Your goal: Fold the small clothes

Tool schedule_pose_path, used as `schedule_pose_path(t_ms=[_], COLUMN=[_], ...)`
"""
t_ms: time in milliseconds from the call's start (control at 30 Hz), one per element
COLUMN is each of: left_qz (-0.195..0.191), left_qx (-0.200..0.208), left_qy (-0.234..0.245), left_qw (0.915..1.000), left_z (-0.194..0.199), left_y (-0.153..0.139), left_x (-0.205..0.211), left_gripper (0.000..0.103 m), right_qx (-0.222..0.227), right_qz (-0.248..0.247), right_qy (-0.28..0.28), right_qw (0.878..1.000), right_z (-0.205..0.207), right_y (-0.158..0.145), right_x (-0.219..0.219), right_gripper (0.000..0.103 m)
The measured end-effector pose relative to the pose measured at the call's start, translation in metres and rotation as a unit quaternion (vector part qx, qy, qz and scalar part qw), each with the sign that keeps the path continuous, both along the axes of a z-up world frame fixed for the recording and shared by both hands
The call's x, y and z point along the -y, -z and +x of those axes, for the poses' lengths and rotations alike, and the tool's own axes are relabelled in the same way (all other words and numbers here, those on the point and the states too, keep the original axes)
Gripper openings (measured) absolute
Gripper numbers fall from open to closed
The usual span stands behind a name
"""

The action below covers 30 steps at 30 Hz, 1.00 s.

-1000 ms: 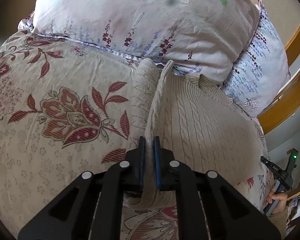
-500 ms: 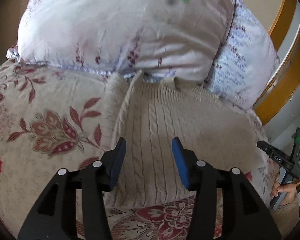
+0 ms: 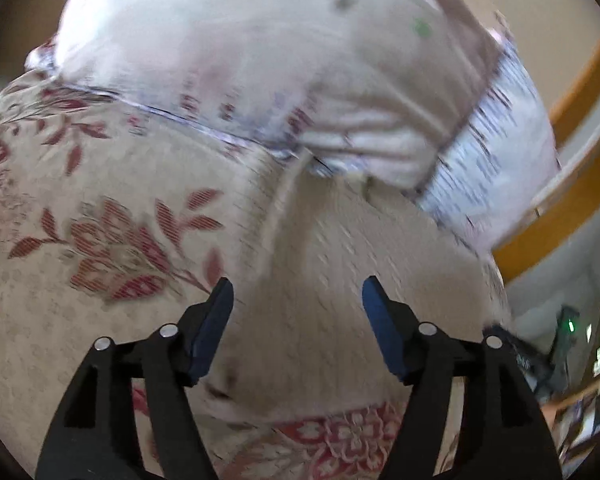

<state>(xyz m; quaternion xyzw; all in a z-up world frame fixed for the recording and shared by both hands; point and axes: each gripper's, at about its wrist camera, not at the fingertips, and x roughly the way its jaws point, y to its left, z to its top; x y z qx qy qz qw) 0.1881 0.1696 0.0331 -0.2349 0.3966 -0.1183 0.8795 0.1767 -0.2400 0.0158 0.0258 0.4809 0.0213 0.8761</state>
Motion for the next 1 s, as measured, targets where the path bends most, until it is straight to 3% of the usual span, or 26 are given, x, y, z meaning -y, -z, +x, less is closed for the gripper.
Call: schedule_pose_path(t_ms=[300,700,867,1000], left_qz=[-0.042,-0.049,-0.086,-0.124], left_qx=[-0.047,-0.053,-0.054,-0.064], left_qy=[-0.024,-0.015,-0.014,-0.016], left_qw=[0.9977,0.9973,0.9948,0.9900], left_z=[0.033,0.048,0.052,0.055], left_y=[0.016,0.025,0.029,0.034], left_x=[-0.016,-0.005,-0.004,-0.006], left_gripper=[0.068,0.068,0.067,0.057], right_qx=[0.005,0.005,0.003,0.004], right_qz=[0.005,-0.033,-0.024,-0.023], right_qy=[-0.052,-0.066,-0.065,-0.068], right_qw=[0.999,0.997,0.998,0.997], right_z=[0.038,0.049,0.051,0.051], right_y=[0.007,0.023,0.021,0.022], right_x=[-0.057,-0.083,-0.081,-0.081], right_gripper=[0.061,0.065,0.066,0.066])
